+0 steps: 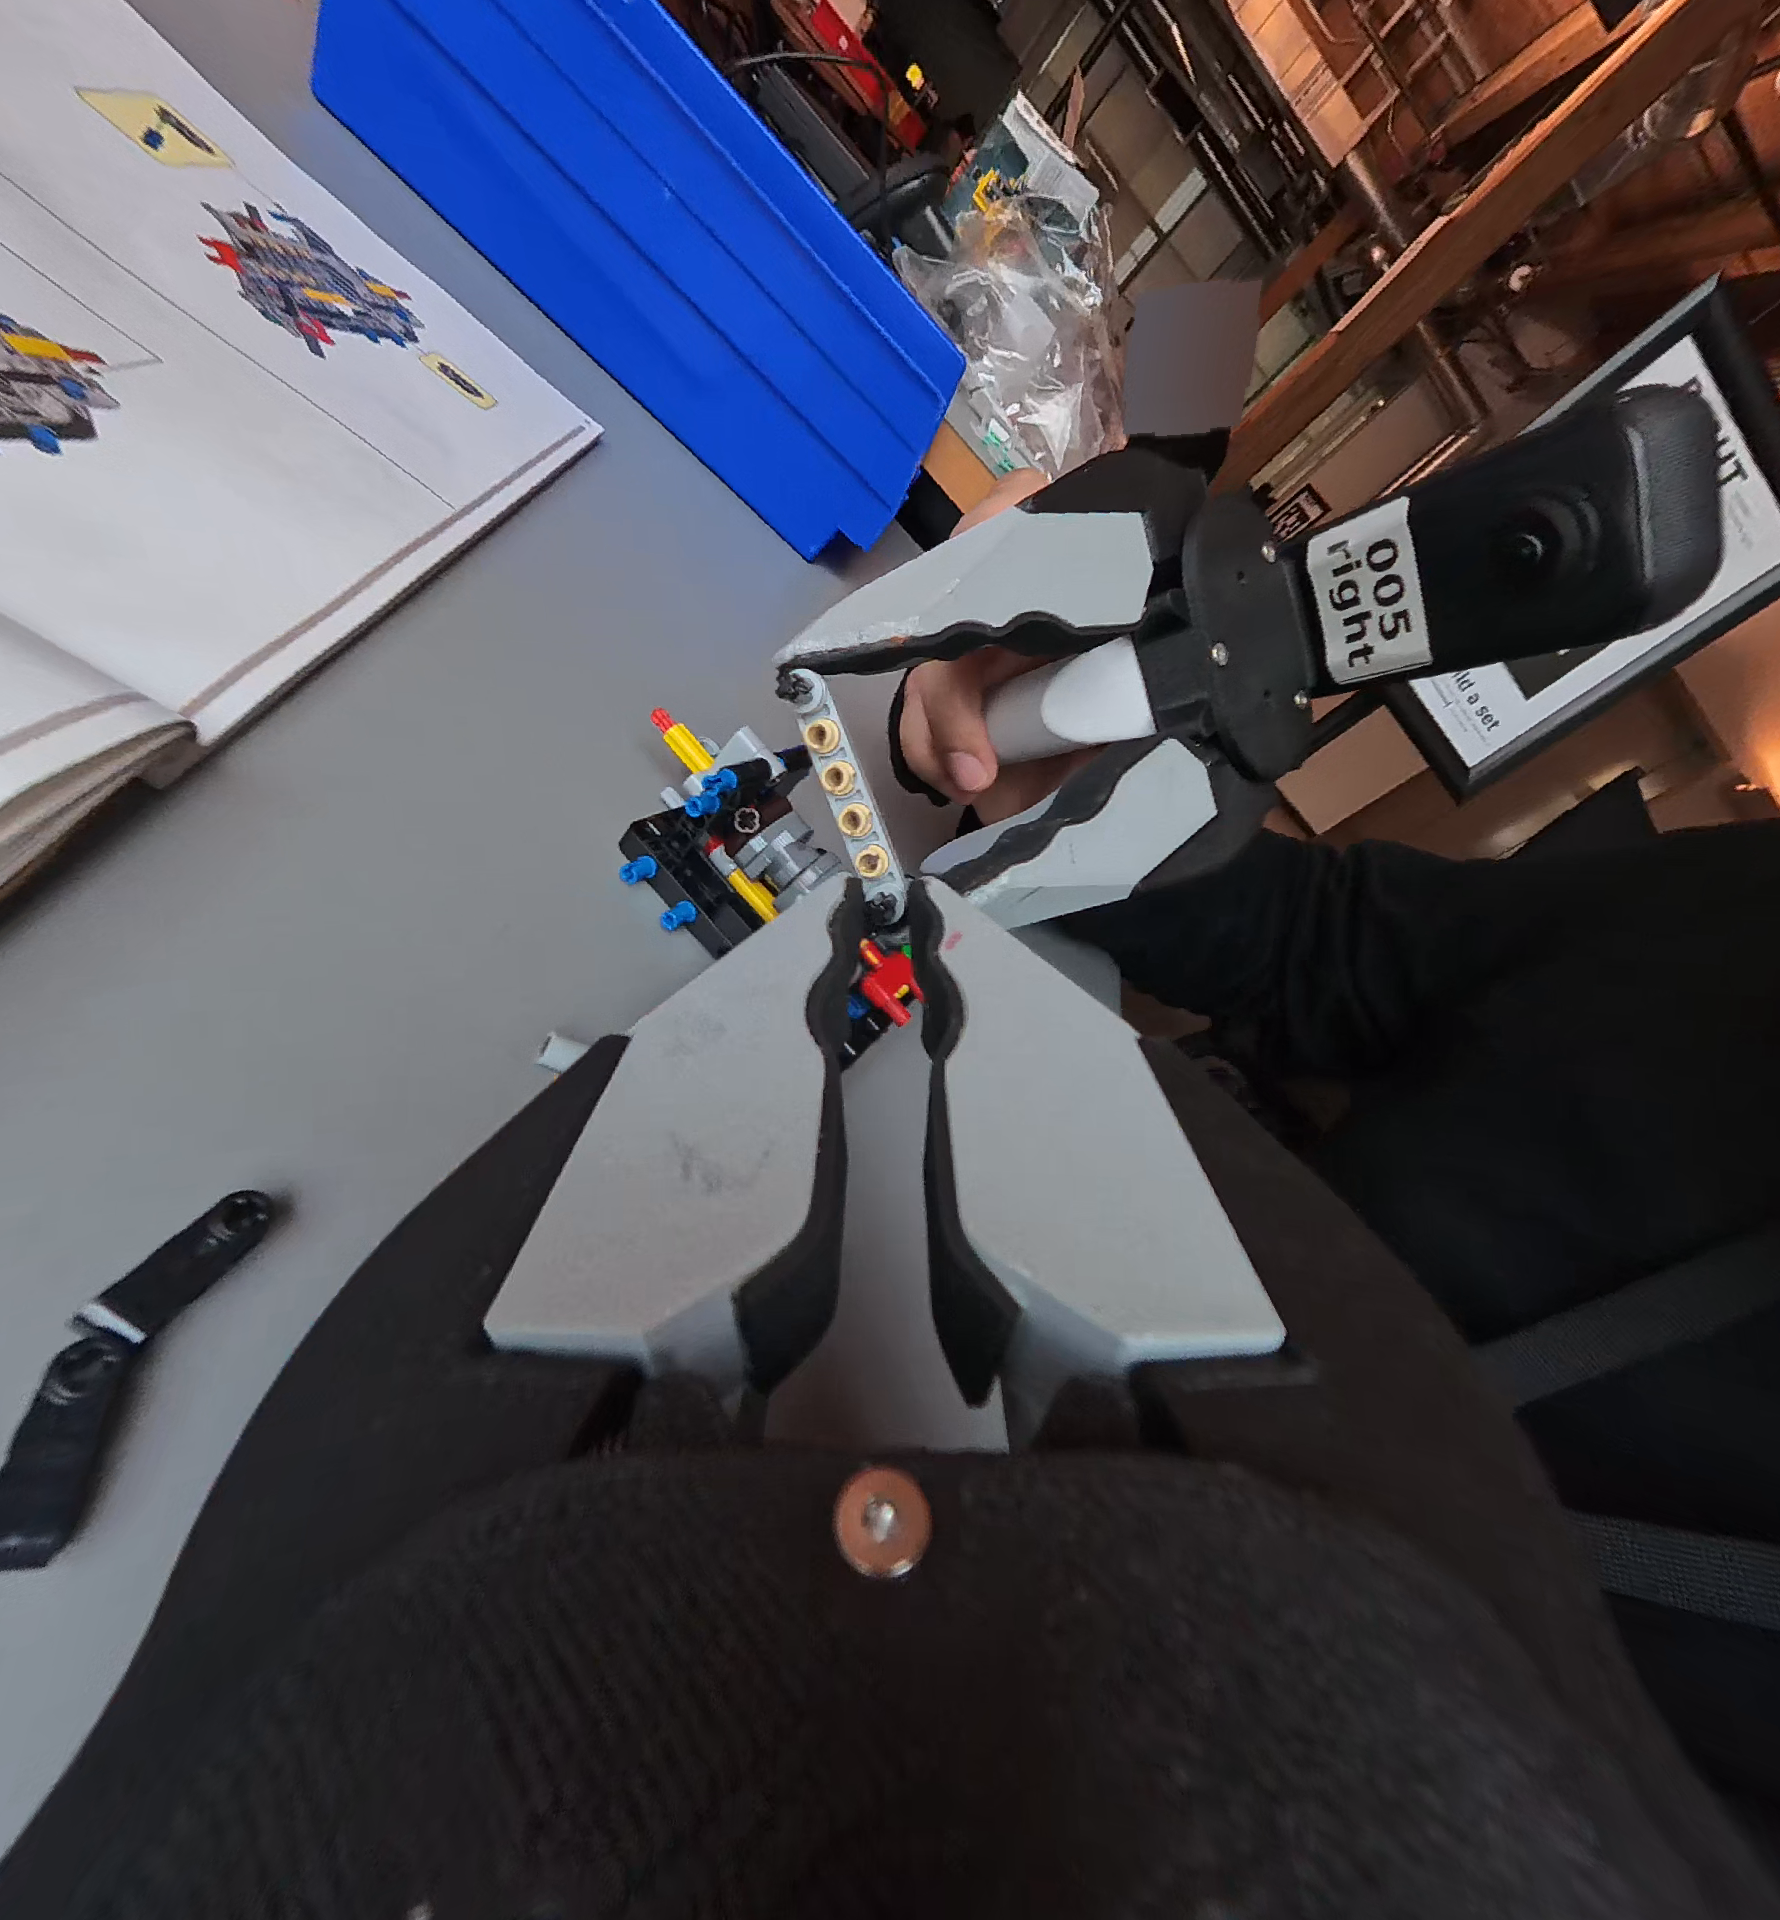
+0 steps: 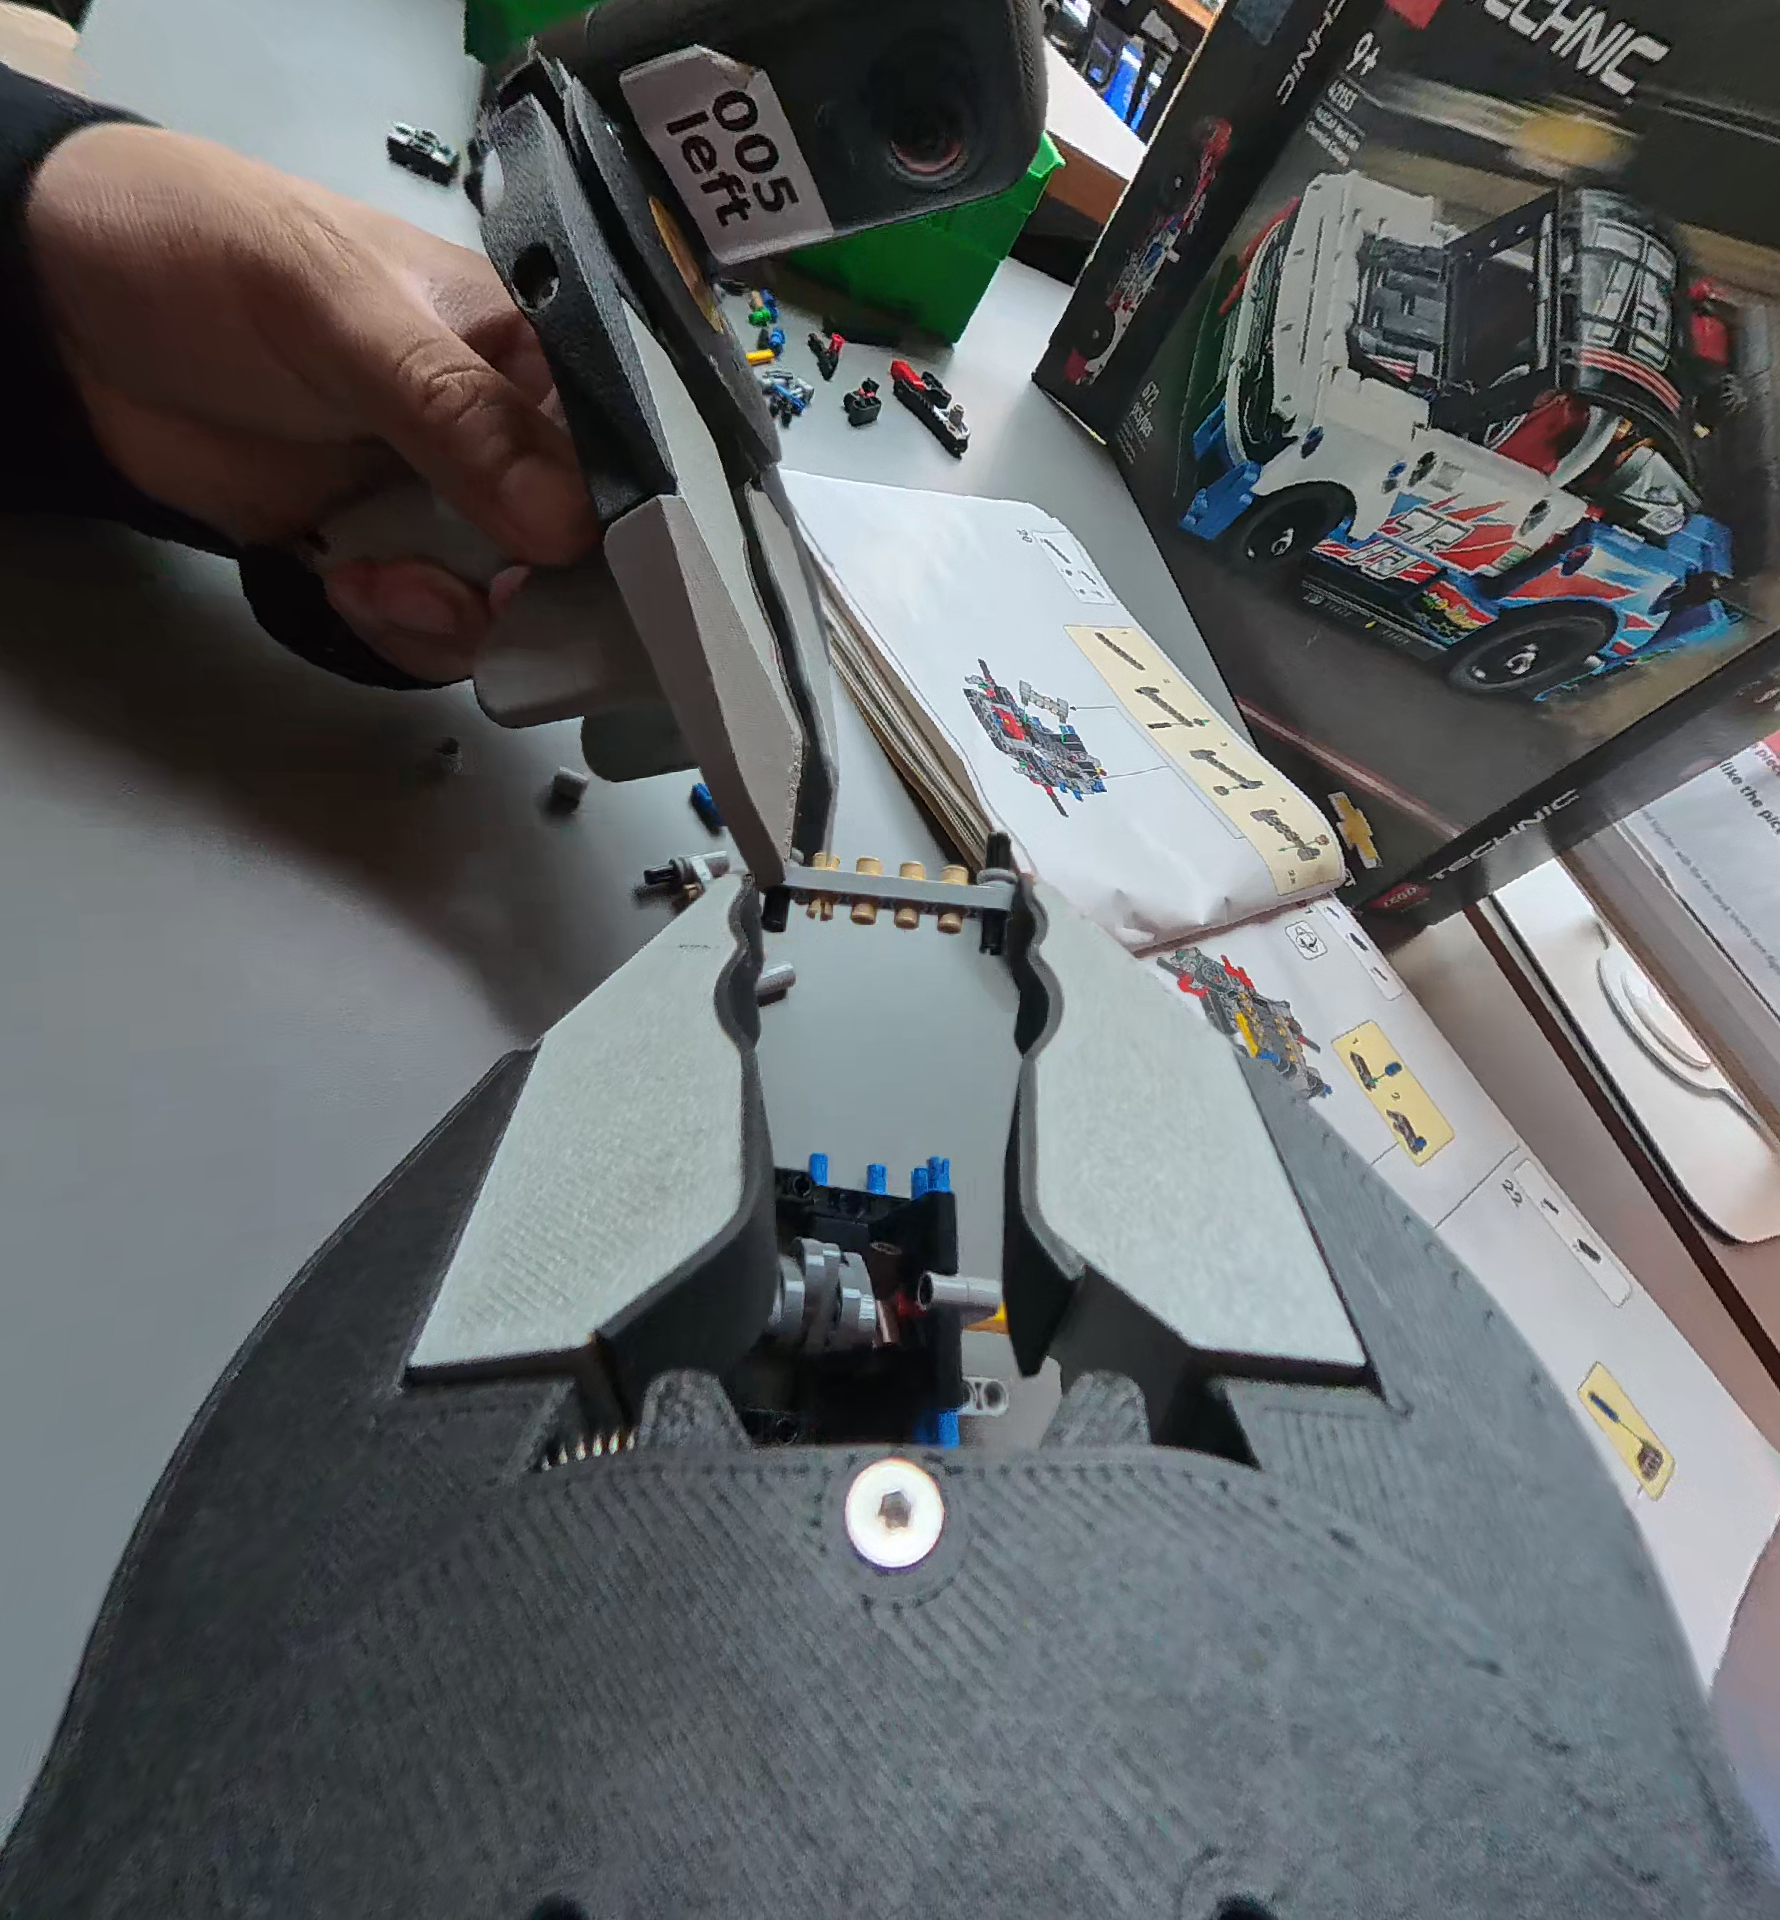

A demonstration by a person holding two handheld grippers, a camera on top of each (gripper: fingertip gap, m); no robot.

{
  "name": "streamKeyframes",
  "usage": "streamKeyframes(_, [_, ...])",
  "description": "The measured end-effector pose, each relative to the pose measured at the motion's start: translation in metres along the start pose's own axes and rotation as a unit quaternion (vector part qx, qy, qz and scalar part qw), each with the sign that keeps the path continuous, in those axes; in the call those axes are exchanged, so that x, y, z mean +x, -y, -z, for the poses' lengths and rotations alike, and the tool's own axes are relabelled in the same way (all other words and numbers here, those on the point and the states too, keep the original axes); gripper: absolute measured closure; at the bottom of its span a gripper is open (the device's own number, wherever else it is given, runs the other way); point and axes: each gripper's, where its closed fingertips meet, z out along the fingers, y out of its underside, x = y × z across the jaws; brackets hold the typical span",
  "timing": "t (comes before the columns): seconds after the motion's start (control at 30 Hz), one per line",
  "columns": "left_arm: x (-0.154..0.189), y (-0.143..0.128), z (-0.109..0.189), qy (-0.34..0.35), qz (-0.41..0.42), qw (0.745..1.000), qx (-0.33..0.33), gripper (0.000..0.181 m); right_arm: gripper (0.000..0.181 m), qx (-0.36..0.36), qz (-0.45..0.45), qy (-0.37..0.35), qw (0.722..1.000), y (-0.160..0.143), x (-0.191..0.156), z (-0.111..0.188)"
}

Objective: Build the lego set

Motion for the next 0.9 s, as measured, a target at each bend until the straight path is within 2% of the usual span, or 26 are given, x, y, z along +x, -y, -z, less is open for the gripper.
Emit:
streamKeyframes(0.17, [-0.004,0.001,0.002,0.009,-0.034,0.999,-0.008,0.175,0.136,0.005,0.012,-0.001,1.0,-0.001,0.001,-0.004])
streamKeyframes(0.43, [-0.009,-0.004,0.001,0.0,-0.009,1.0,-0.023,0.176,0.136,-0.002,0.012,0.006,1.0,-0.006,-0.001,-0.006])
streamKeyframes(0.53, [-0.012,-0.005,0.001,-0.002,0.006,1.0,-0.029,0.176,0.139,0.017,-0.03,0.028,0.999,-0.004,0.004,0.004])
streamKeyframes(0.63, [-0.014,-0.002,0.003,0.007,0.011,0.999,-0.041,0.176,0.142,0.024,-0.111,0.071,0.991,-0.007,0.013,0.015])
streamKeyframes(0.73, [-0.007,-0.005,0.002,-0.014,0.024,0.995,-0.094,0.176,0.135,0.019,-0.168,0.098,0.981,-0.017,0.023,0.021])
streamKeyframes(0.83, [-0.007,-0.005,0.005,-0.001,0.018,0.991,-0.131,0.176,0.145,0.046,-0.182,0.177,0.966,-0.012,0.009,0.036])
streamKeyframes(0.9, [-0.004,-0.006,0.007,-0.004,0.012,0.988,-0.157,0.176,0.146,0.053,-0.192,0.18,0.963,-0.012,0.009,0.042])
